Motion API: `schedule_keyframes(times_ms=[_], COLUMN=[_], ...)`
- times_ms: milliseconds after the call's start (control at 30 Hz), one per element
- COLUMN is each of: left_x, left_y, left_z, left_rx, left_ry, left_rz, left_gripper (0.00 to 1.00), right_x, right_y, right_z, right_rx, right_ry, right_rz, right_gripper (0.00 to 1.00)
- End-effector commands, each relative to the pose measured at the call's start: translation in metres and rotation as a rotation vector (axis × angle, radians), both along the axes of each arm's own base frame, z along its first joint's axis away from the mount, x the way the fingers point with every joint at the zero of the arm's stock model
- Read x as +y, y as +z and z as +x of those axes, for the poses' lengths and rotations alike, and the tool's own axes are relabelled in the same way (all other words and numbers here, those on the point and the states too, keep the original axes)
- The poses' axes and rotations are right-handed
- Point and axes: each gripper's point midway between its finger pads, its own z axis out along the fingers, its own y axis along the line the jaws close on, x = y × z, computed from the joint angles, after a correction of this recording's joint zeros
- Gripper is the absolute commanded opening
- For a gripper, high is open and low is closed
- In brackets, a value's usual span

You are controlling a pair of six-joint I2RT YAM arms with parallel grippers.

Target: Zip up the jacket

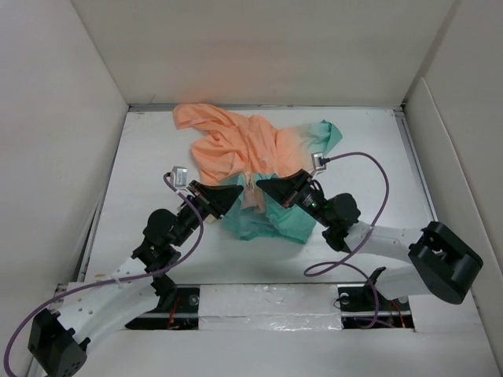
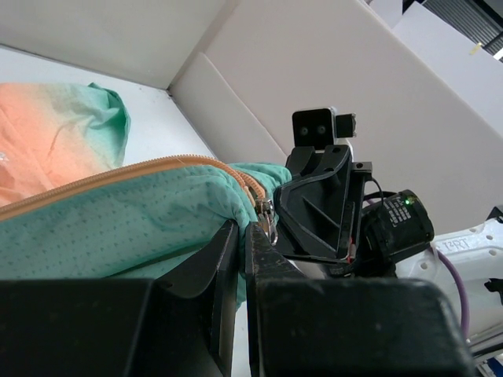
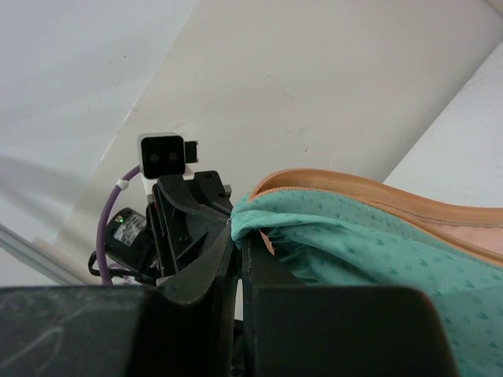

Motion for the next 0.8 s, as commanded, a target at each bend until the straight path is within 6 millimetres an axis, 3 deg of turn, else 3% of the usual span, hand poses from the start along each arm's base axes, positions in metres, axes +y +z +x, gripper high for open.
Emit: schedule_keyframes(times_ms=[0, 767], left_x=[0.0046, -0.0002], left_y=[0.0241, 0.0198], left_z=[-0.0062, -0.0095], left_rx=[-0.088, -0.082], left_ry=[0.003, -0.031], left_rz=[-0.050, -0.045], left_gripper=[0.00, 0.00], right_x=[-0.0127, -0.0118], right_y=[0.0577, 0.0621], right_z=[-0.0151, -0.0140], right_rx=[-0.164, -0.169], right_ry=[-0.004, -0.018], right_rz=[0.159, 0.167], right_gripper=[0.00, 0.00])
